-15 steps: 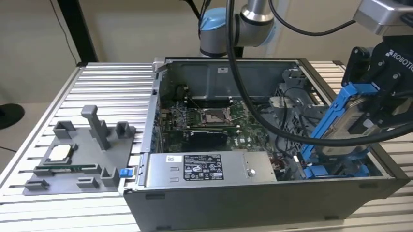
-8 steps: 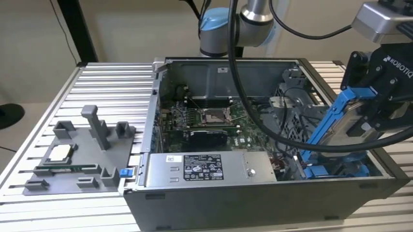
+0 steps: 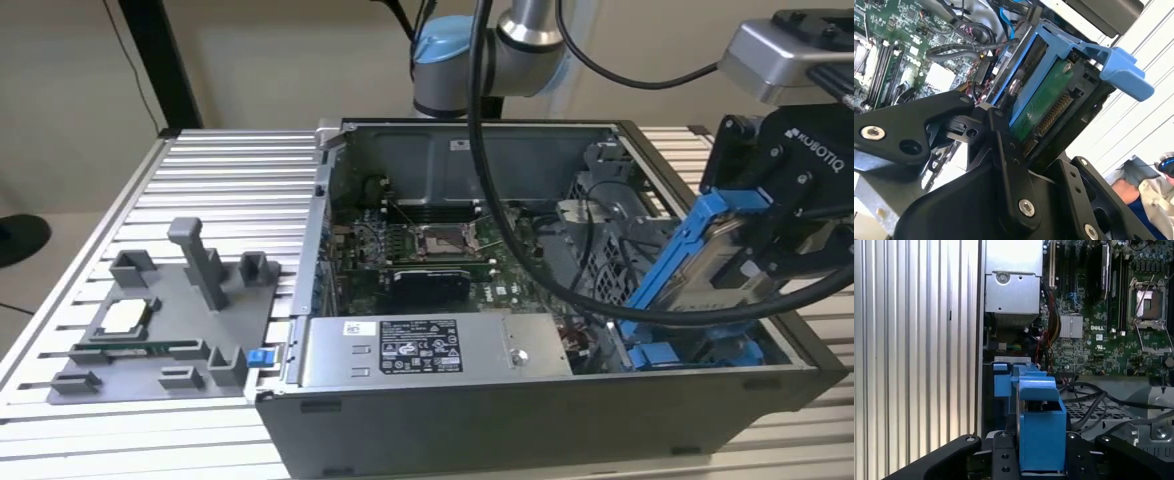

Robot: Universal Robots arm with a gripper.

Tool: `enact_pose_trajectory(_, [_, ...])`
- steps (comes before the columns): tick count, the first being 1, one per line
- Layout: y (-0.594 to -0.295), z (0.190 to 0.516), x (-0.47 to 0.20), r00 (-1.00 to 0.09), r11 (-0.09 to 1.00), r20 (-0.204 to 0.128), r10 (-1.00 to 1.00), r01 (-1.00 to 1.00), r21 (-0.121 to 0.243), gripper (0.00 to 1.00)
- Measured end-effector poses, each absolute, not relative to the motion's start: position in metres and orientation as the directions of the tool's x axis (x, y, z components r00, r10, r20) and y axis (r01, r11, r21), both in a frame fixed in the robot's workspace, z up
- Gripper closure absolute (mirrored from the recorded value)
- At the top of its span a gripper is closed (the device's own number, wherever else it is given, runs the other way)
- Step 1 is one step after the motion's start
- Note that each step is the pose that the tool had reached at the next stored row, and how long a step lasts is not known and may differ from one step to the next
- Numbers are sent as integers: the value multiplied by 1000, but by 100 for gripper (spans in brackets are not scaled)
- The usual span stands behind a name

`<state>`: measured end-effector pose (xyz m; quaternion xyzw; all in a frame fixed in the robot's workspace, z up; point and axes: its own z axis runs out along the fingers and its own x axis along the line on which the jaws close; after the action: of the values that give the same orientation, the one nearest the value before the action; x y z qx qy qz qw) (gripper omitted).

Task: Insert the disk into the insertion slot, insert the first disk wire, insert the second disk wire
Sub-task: 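Insert the disk into the insertion slot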

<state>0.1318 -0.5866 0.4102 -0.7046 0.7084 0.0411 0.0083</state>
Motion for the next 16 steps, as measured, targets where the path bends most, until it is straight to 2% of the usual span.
enact_pose_trajectory(16, [-587, 393, 132, -11, 7, -91, -996, -999, 47, 100])
